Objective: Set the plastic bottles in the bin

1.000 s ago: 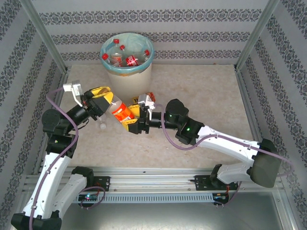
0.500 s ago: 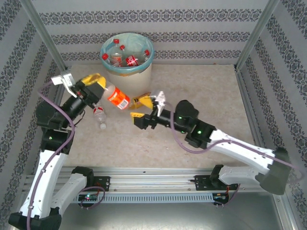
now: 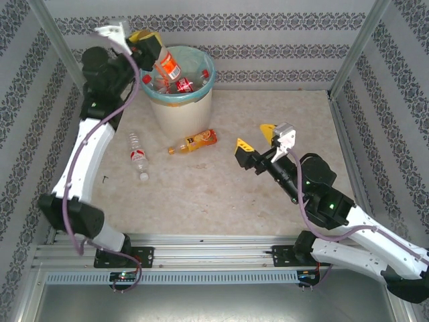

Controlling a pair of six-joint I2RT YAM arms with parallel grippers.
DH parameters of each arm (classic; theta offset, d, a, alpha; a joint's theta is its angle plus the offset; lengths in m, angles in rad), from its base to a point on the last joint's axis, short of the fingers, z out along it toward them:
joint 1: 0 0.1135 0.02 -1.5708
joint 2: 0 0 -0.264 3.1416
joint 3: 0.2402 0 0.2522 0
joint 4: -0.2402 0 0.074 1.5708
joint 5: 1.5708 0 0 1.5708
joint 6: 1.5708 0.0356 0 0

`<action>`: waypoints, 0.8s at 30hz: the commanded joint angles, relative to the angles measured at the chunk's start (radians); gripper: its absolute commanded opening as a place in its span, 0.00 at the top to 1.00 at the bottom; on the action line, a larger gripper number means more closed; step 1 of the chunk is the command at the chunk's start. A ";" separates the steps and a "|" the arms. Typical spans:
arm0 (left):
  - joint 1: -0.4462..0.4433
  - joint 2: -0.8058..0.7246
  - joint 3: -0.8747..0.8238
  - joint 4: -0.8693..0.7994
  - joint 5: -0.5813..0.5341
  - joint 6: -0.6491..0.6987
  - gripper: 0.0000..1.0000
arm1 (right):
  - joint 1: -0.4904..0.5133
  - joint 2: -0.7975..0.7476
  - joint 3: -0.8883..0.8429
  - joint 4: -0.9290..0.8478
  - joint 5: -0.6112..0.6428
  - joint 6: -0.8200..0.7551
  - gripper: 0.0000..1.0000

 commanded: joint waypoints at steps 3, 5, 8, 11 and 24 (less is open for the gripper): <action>-0.026 0.186 0.192 -0.169 -0.002 0.144 1.00 | -0.018 -0.013 0.017 -0.070 0.045 -0.046 0.19; -0.047 0.243 0.241 -0.212 -0.009 0.172 1.00 | -0.023 -0.009 0.017 -0.077 0.038 -0.042 0.19; -0.076 0.339 0.343 -0.333 0.003 0.226 0.98 | -0.030 0.001 0.008 -0.072 0.029 -0.030 0.19; -0.099 0.418 0.434 -0.450 -0.007 0.288 0.94 | -0.034 0.014 0.000 -0.065 0.015 -0.011 0.19; -0.117 0.671 0.829 -0.819 -0.005 0.298 0.48 | -0.042 0.032 -0.013 -0.074 0.009 0.033 0.19</action>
